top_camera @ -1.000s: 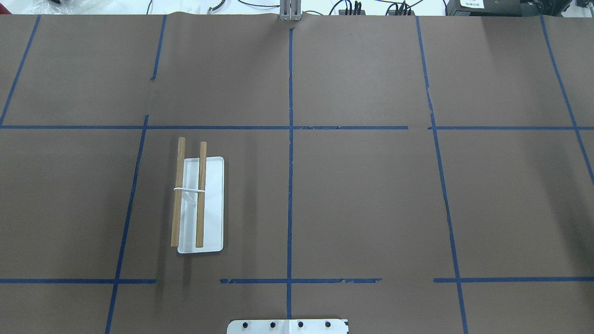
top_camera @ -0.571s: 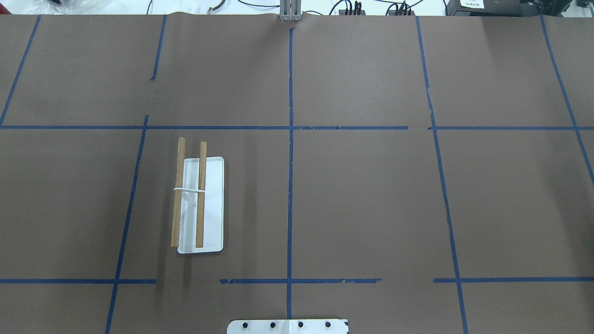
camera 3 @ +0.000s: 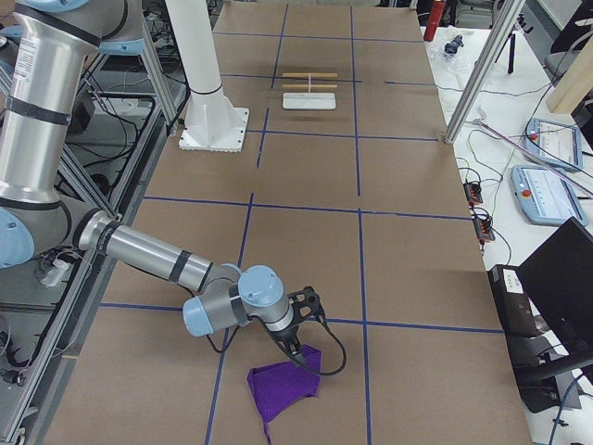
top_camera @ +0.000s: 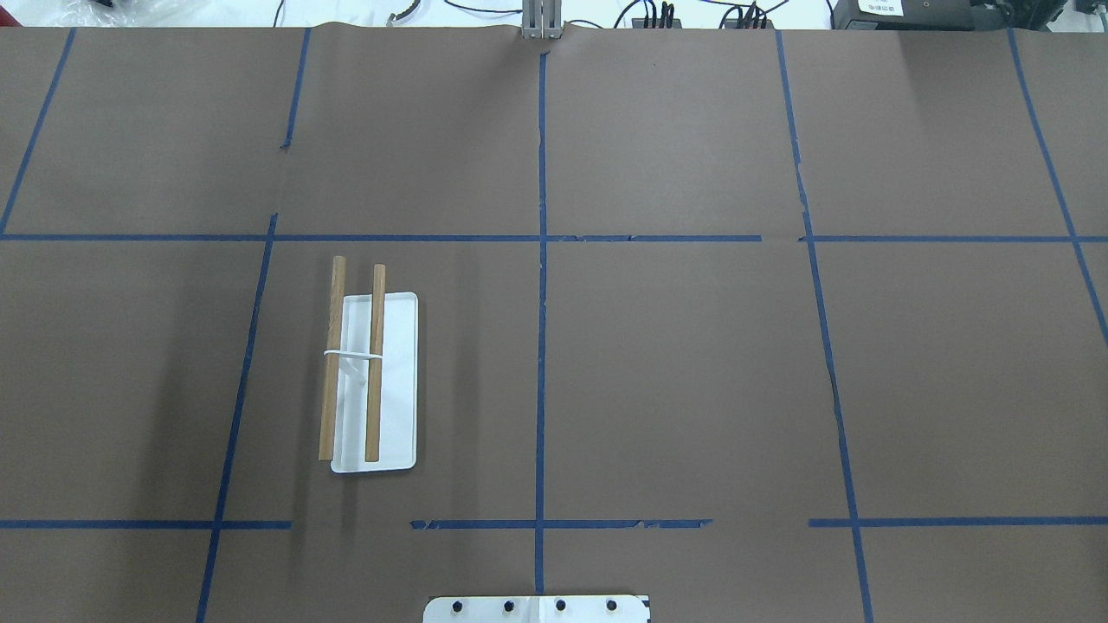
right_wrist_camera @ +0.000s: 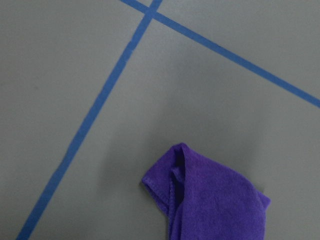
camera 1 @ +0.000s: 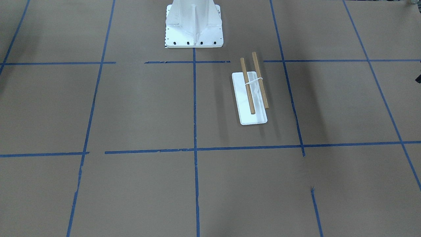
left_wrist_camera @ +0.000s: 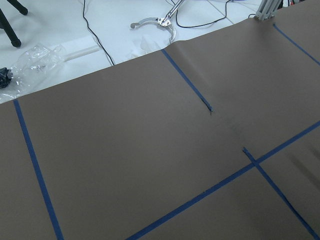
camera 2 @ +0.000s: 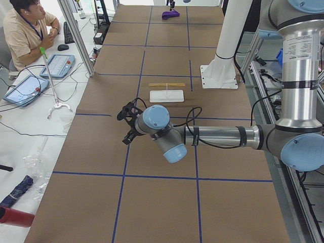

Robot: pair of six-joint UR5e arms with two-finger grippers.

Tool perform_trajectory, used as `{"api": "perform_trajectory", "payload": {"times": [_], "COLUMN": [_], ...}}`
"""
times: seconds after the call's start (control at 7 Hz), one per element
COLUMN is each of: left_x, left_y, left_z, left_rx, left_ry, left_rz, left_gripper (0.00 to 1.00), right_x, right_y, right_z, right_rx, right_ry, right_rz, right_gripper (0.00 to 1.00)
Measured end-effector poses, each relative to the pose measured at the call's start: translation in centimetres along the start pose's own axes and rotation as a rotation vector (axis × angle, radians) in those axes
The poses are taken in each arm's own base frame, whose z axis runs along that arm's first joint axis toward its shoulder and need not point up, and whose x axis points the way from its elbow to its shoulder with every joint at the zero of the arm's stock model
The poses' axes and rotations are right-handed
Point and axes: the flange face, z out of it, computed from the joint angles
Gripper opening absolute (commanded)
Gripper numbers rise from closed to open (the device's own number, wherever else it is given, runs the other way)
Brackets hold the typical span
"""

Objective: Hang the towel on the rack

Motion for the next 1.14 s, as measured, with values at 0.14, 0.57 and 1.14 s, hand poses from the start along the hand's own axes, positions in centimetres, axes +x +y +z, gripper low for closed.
{"api": "perform_trajectory", "payload": {"times": [0.14,0.57,1.14], "left_x": [0.1,0.4,0.6], "left_y": [0.3,0.1,-0.2], "left_z": [-0.1,-0.2,-0.4], "left_rx": [0.002,0.011,0.018], "left_ry": [-0.007,-0.021,-0.02], "left_rz": [0.004,0.014,0.02], "left_gripper": [1.0,1.0,1.0], "right_x": [0.1,-1.3,-1.3], "right_y": [2.2,6.7,9.7], "right_z": [1.7,5.0,5.4], "right_rx": [0.002,-0.067,-0.114], "right_ry": [0.013,0.025,0.034], "right_rz": [-0.008,-0.108,-0.193], "right_gripper": [0.97,0.61,0.03]}}
